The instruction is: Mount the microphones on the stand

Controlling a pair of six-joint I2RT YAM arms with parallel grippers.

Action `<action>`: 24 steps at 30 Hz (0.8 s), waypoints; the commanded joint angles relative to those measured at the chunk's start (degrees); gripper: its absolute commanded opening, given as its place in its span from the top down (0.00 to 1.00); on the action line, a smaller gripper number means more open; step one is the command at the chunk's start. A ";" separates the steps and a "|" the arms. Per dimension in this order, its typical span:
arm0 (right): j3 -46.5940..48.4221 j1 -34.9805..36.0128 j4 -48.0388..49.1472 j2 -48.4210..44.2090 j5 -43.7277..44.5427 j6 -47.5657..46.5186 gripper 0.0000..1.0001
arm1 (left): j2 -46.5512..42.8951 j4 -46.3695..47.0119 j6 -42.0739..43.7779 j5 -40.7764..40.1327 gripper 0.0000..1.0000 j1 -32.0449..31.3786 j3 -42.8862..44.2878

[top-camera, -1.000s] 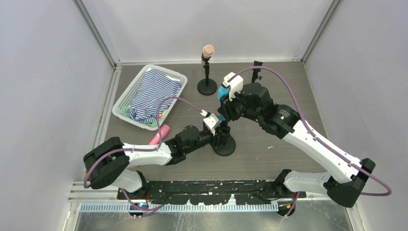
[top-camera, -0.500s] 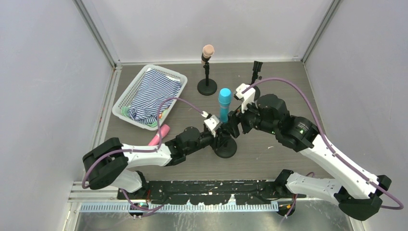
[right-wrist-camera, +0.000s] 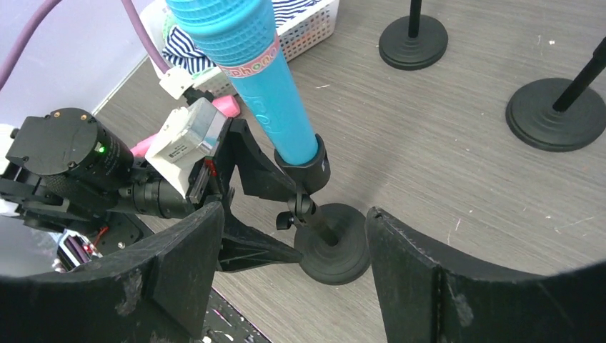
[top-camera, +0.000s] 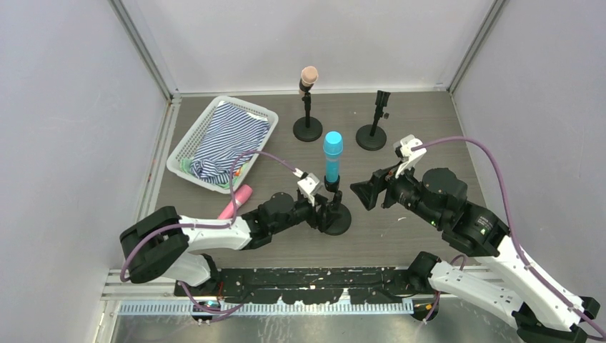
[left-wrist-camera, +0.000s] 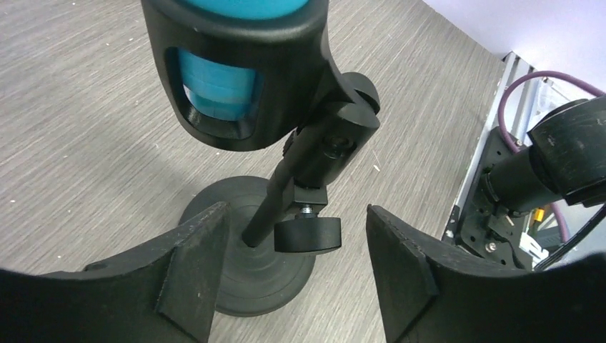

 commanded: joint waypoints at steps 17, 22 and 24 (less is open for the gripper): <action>-7.81 0.15 6.05 -5.78 5.31 9.81 0.23 | -9.96 4.52 -31.24 -9.56 0.09 0.26 -2.52; -8.84 0.25 7.44 -6.35 8.47 12.16 0.24 | -10.87 -2.25 -30.65 -10.93 0.10 0.23 0.24; -7.83 0.16 7.05 -6.07 9.86 12.48 0.24 | -10.27 -2.54 -30.76 -11.57 0.11 0.22 0.74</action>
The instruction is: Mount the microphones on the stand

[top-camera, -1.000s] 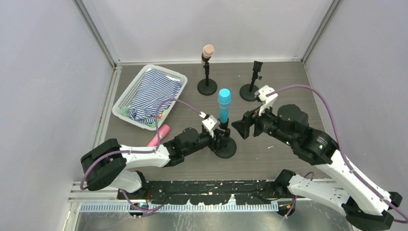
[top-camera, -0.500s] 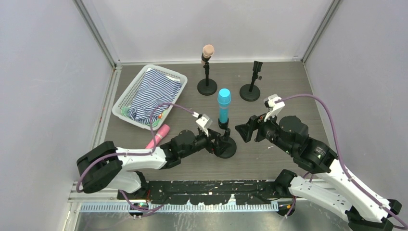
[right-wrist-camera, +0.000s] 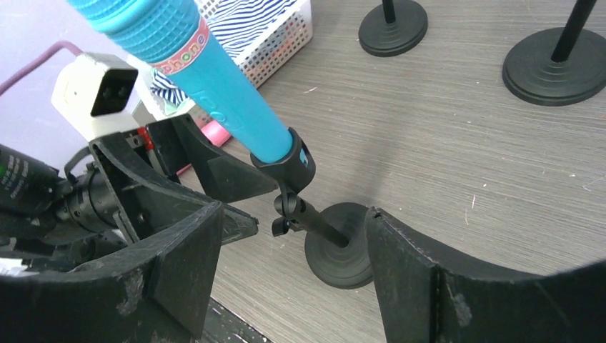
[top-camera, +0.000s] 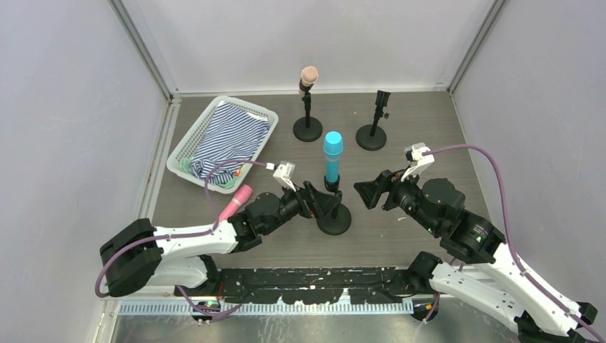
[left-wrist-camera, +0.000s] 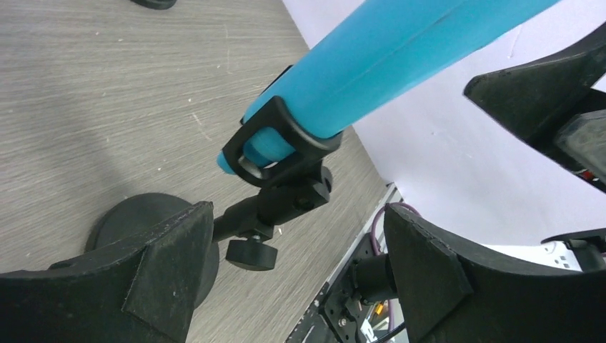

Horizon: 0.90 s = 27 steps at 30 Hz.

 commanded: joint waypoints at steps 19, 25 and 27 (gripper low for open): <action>5.96 0.21 0.99 0.80 4.89 1.62 0.25 | 11.80 5.10 -7.72 -4.48 0.26 0.17 8.88; 6.29 0.22 0.50 0.35 5.02 1.54 0.25 | 14.02 7.44 -8.88 -3.70 0.39 0.19 8.51; 6.18 0.23 0.36 0.23 5.19 1.53 0.25 | 14.36 7.73 -8.81 -3.60 0.45 0.23 8.30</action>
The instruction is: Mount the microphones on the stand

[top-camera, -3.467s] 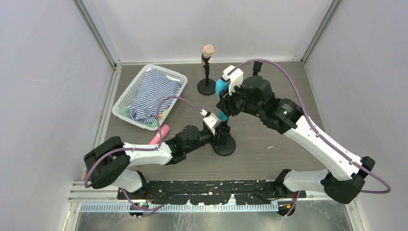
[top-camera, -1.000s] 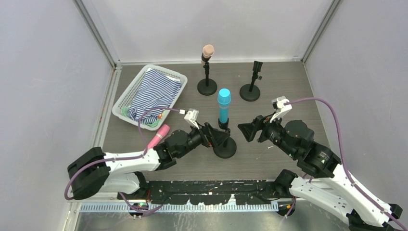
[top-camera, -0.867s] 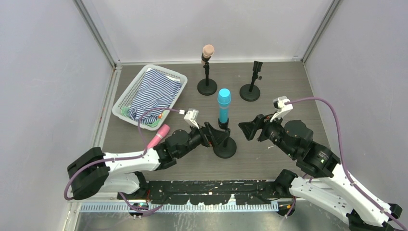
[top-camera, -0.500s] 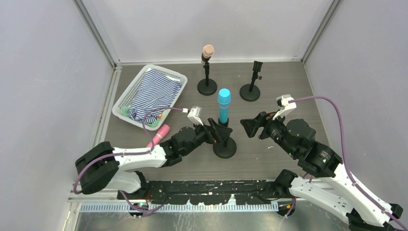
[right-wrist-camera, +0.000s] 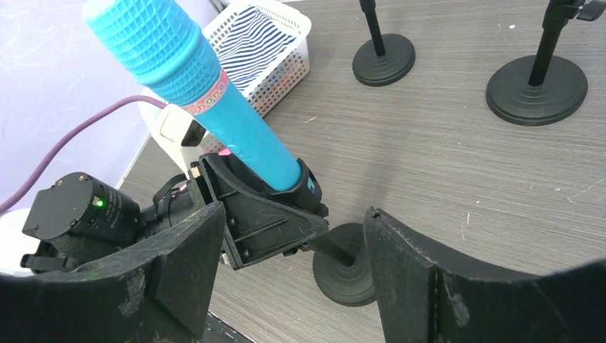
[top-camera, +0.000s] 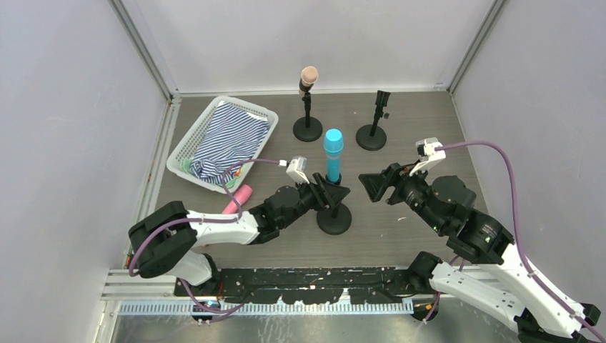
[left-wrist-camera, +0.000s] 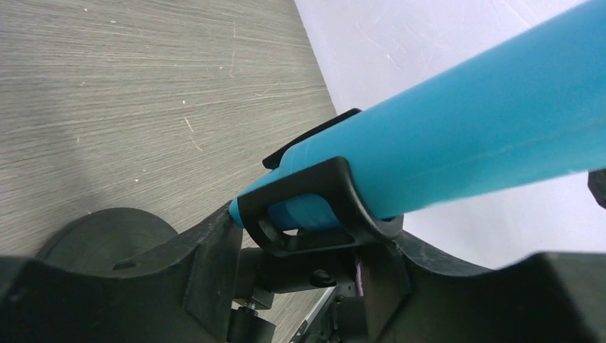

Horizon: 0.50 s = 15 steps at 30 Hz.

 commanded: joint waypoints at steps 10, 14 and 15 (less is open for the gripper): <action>0.49 0.24 0.61 -0.96 0.69 -0.40 0.25 | 0.17 3.23 5.61 0.91 0.55 0.17 0.87; 0.21 0.21 1.21 -0.84 -0.33 -1.18 0.25 | -0.14 1.38 7.90 1.30 0.53 0.20 0.98; 0.50 0.18 1.37 -0.56 -0.83 -1.46 0.25 | -0.20 0.84 8.42 1.38 0.53 0.22 0.96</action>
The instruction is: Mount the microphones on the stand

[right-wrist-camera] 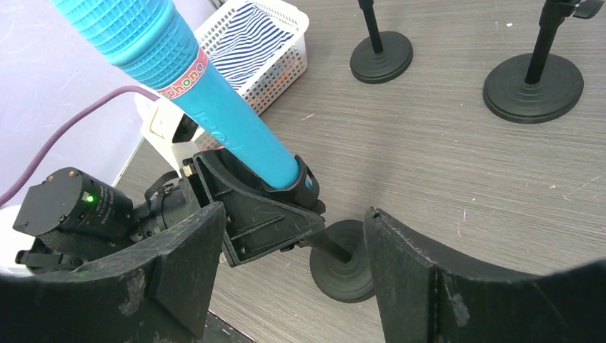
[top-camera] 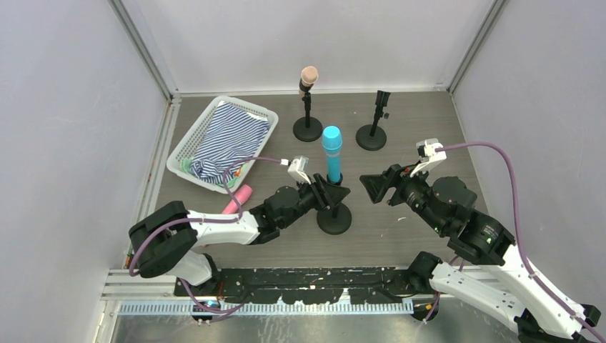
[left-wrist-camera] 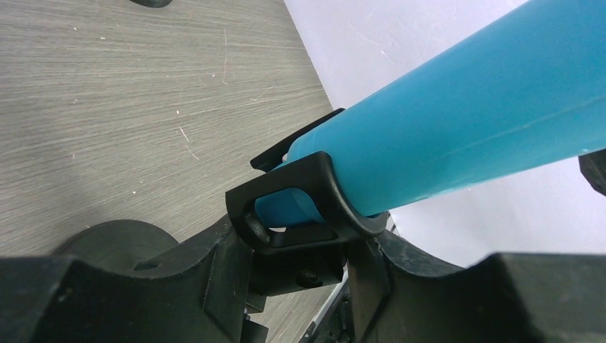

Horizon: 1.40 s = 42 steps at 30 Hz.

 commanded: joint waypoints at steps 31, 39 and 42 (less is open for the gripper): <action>43.24 0.18 -21.71 24.64 -7.06 -5.02 0.22 | -2.77 -19.51 24.93 -8.26 0.50 -0.33 6.18; 48.97 0.19 -29.25 28.25 -8.47 -5.17 0.22 | -3.51 -22.07 28.68 -13.62 0.50 -0.77 6.77; 49.99 0.27 -29.49 29.04 -8.87 -4.75 0.22 | -3.41 -23.15 29.70 -15.22 0.50 -1.09 7.47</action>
